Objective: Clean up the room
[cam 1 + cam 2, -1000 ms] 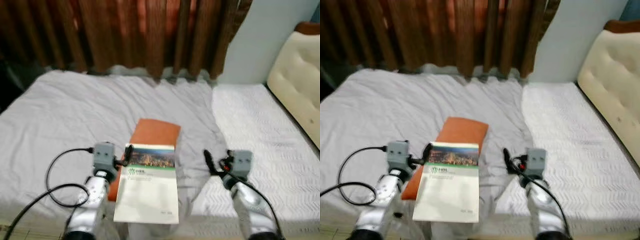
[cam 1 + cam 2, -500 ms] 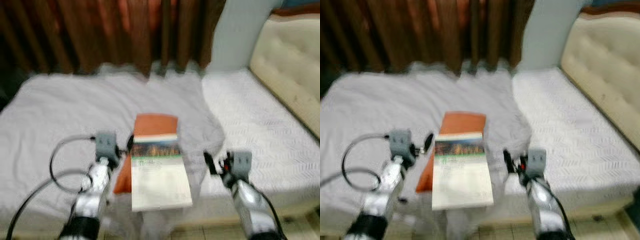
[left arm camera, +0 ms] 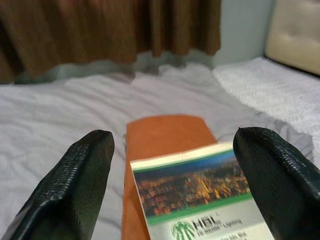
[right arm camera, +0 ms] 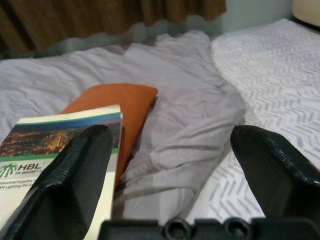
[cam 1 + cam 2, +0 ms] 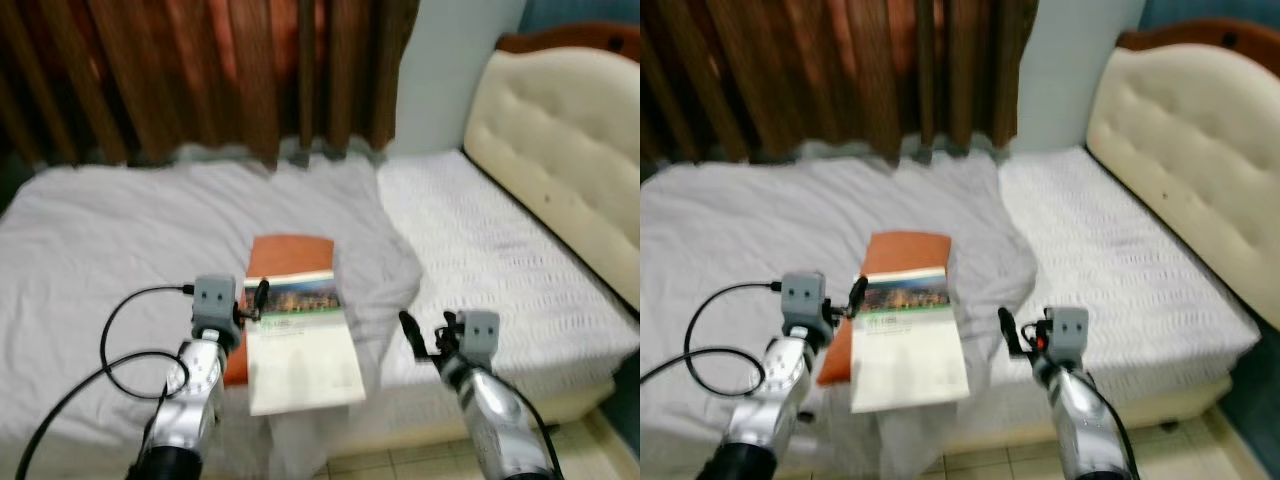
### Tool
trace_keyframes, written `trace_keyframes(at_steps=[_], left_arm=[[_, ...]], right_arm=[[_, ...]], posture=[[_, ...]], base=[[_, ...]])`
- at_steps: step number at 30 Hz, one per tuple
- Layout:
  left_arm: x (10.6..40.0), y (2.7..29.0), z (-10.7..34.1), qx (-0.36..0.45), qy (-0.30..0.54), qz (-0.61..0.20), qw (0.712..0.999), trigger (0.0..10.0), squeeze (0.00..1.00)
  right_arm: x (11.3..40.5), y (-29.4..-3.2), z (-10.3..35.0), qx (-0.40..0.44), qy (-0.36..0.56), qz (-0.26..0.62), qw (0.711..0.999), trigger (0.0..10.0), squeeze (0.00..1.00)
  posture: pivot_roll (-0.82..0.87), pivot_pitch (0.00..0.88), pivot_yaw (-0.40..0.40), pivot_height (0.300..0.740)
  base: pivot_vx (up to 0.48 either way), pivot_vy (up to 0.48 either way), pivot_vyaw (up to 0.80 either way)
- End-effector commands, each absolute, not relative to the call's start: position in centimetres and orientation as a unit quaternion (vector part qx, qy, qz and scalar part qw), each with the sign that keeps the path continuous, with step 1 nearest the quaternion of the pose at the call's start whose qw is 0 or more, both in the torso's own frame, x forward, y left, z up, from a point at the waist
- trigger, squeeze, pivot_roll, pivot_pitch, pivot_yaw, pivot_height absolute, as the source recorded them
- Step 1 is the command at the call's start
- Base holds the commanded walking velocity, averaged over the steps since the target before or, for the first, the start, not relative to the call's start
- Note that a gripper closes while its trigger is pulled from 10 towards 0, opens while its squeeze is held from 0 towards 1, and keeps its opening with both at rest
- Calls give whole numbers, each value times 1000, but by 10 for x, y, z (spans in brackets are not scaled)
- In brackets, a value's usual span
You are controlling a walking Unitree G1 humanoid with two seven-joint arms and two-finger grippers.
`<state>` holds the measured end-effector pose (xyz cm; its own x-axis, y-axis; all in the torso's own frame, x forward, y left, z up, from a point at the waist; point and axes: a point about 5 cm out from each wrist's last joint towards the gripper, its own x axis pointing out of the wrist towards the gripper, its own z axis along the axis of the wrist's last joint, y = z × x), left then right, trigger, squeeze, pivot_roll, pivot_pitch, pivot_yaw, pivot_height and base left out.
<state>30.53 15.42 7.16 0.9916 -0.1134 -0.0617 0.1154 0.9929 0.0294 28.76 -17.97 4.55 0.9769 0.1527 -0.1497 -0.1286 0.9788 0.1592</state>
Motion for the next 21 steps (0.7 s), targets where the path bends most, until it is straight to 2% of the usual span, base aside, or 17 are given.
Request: trace_keyframes(at_steps=[1,10,16,18,19,21], left_arm=[[307,150,74,17,28,-64,997,10000,0],[305,155,72,4,35,-44,998,10000,0],[305,163,75,1,27,-1,1000,10000,0],[306,168,75,10,30,17,999,10000,0],[307,174,76,8,33,33,999,10000,0],[308,178,76,6,36,42,998,10000,0]], right_arm=[[289,-182,49,73,76,69,992,10000,0],[286,-184,46,73,83,76,991,10000,0],[279,-180,42,80,101,105,986,10000,0],[277,-179,42,81,104,113,985,10000,0],[272,-180,43,82,105,119,984,10000,0],[269,-181,44,83,105,123,983,10000,0]], posture=[[76,0,-14,740],[69,20,-22,740],[63,44,-41,740],[59,62,-51,740],[51,109,-67,740],[51,109,-67,740]], base=[[480,0,0],[480,0,0],[445,0,0],[0,0,0],[0,0,0],[0,0,0]])
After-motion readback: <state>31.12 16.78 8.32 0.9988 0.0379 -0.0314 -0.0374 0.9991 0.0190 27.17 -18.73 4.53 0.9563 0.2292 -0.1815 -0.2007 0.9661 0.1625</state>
